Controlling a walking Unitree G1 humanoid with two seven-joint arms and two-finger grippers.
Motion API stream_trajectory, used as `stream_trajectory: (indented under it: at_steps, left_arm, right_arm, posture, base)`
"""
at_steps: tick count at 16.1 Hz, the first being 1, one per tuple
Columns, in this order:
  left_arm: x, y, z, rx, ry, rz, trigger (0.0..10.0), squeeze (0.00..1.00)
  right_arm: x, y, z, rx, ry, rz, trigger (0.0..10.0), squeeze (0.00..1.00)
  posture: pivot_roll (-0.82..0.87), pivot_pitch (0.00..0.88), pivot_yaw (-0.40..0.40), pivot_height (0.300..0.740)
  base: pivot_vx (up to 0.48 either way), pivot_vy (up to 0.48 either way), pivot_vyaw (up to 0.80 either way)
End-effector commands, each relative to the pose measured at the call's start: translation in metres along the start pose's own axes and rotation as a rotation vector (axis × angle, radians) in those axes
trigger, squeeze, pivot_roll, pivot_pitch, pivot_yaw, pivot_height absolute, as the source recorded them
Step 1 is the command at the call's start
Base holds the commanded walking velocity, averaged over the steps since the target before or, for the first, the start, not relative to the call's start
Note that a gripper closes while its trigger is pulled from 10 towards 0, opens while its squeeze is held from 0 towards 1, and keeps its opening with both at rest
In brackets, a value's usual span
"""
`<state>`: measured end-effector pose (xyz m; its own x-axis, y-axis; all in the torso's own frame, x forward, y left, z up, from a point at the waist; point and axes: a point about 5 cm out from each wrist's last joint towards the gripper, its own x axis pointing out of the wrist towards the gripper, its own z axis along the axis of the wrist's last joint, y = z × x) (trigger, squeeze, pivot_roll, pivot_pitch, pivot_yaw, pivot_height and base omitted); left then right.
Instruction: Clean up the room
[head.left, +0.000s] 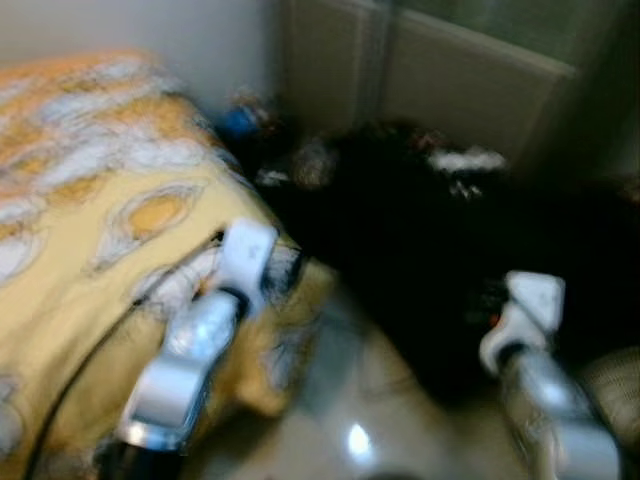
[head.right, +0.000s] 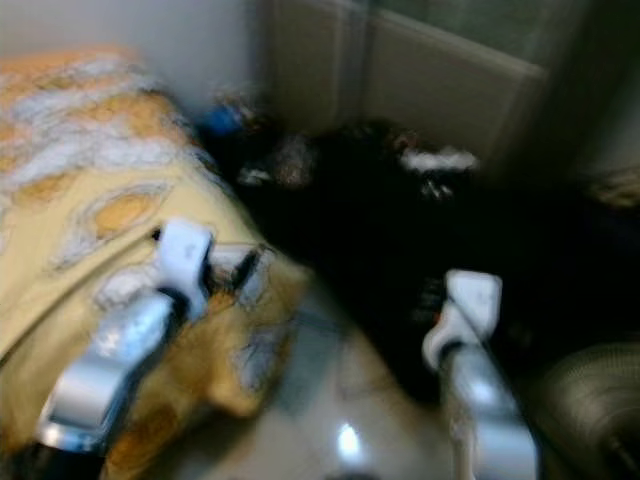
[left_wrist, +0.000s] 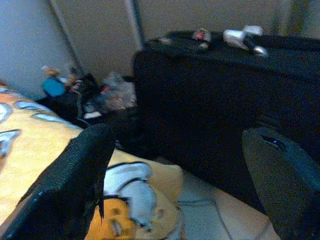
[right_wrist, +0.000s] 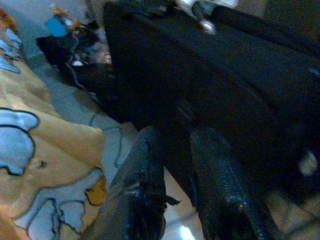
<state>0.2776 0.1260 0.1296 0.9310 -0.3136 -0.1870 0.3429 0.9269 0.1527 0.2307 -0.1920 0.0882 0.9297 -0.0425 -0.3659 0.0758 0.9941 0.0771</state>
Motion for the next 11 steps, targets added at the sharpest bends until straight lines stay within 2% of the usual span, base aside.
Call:
stream_trajectory:
  at_steps: [1,2,7,11]
  left_arm:
    - [0.001,0.001,0.003,-0.012,-0.009,0.013,10.0,0.0]
    - [0.001,0.001,0.002,-0.027,-0.003,0.02,10.0,0.0]
    - [-0.003,0.005,-0.003,-0.077,0.011,0.065,10.0,0.0]
    - [-0.012,0.011,-0.009,-0.068,0.031,0.081,10.0,0.0]
  right_arm:
    - [0.0,-0.001,0.01,-0.016,-0.026,-0.007,10.0,0.0]
    - [0.0,-0.002,0.01,-0.021,-0.025,-0.011,10.0,0.0]
    - [0.004,0.001,0.015,-0.055,-0.019,0.034,10.0,0.0]
    - [0.009,-0.005,0.007,0.009,0.03,-0.021,10.0,0.0]
  posture:
    - [-0.07,0.0,0.048,0.74]
    - [-0.06,0.0,0.043,0.74]
    - [-0.03,0.0,-0.003,0.74]
    - [-0.02,0.0,-0.01,0.74]
  base:
    - [0.0,0.0,-0.77]
    - [0.0,0.0,-0.44]
    - [0.0,0.0,0.0]
    - [0.0,0.0,0.0]
